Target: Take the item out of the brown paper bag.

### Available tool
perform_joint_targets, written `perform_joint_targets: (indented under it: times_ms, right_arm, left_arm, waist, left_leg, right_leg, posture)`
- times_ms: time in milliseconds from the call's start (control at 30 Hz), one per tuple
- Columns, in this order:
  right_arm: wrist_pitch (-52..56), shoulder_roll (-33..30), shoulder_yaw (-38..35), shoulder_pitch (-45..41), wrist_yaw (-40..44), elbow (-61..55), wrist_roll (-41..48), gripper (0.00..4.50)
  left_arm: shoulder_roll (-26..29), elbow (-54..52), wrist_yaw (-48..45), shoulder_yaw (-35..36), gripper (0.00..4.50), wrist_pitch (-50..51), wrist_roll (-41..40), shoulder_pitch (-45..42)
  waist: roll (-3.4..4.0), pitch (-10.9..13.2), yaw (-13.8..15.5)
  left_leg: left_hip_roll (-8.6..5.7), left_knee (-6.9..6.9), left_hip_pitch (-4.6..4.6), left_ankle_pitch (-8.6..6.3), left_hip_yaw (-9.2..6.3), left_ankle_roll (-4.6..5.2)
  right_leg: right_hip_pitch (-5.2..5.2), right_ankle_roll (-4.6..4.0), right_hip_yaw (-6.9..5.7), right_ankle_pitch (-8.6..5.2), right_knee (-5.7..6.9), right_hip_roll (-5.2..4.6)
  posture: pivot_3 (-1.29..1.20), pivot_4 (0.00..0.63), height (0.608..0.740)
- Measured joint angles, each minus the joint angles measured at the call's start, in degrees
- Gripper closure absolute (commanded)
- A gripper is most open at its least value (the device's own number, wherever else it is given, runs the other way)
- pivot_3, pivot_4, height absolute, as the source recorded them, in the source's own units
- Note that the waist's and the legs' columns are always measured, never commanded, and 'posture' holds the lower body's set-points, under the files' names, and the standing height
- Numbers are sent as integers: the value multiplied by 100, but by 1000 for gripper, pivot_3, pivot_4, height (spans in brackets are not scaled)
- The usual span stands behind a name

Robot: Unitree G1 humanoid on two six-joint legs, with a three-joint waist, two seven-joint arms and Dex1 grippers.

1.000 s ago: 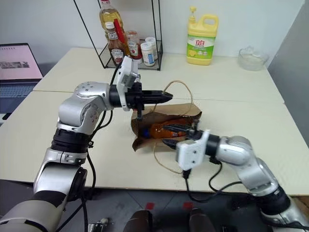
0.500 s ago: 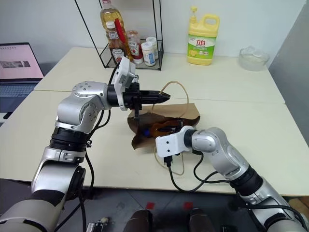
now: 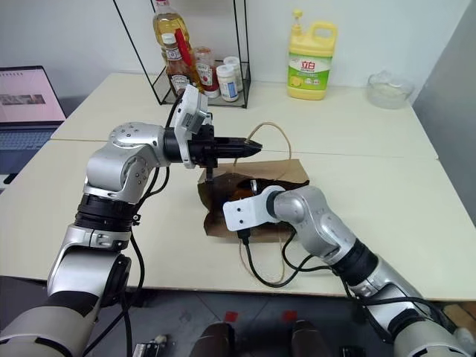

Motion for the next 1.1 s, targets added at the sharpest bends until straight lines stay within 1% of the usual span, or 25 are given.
perform_joint_targets:
  times_ms: [233, 433, 533, 600, 667, 967, 1100]
  right_arm:
    - [-164, 97, 142, -80, 5, 434, -263, 291]
    - [-144, 299, 232, -229, 59, 669, -425, 291]
    - [-137, 375, 238, -283, 86, 806, -436, 868]
    - [-133, 407, 237, -285, 117, 862, -434, 1556]
    - [-141, 403, 232, -294, 143, 871, -434, 1916]
    - [-420, 254, 208, -281, 86, 859, -364, 1919]
    - [-538, 20, -30, -149, 173, 553, -93, 1923]
  left_arm:
    - [0, 0, 0, 0, 4500, -12, 0, 0]
    - [-8, 0, 7, 0, 4500, -26, 1, 1]
    - [-15, 0, 10, 0, 4500, -30, 1, 1]
    - [-34, 0, 12, 0, 4500, -37, 3, 3]
    - [-37, 0, 13, 0, 4500, -69, 15, 4]
    - [-37, 56, 14, -1, 4500, -281, 135, 6]
    - [-46, 260, 27, -1, 4500, -418, 248, 5]
  waist:
    - [0, 0, -9]
    - [1, 1, -24]
    - [1, 0, -28]
    - [1, 1, -29]
    - [1, 1, -39]
    - [1, 1, -45]
    - [1, 2, -41]
  left_leg:
    - [0, -2, -1, 0, 0, 0]
    - [0, -3, -1, 0, 0, 0]
    - [0, -3, -1, 0, -1, 0]
    - [0, -3, -1, 0, -1, 0]
    - [0, -3, 0, 0, -1, 0]
    - [0, -3, 0, 0, -1, 0]
    - [0, -3, -2, 0, -1, 0]
  right_leg:
    - [-1, -1, 0, 0, -2, 0]
    - [-2, -1, -1, 0, -1, 0]
    - [-2, -1, -1, 0, 0, 0]
    - [-2, -1, -1, -1, 0, 0]
    - [-1, 0, -1, 0, 0, 0]
    - [-1, 0, -1, 0, 0, 0]
    - [-1, 0, -1, -1, -2, 0]
  posture:
    - [0, 150, 740]
    - [0, 150, 740]
    - [0, 150, 740]
    - [0, 150, 740]
    - [0, 150, 740]
    - [0, 150, 740]
    - [0, 150, 740]
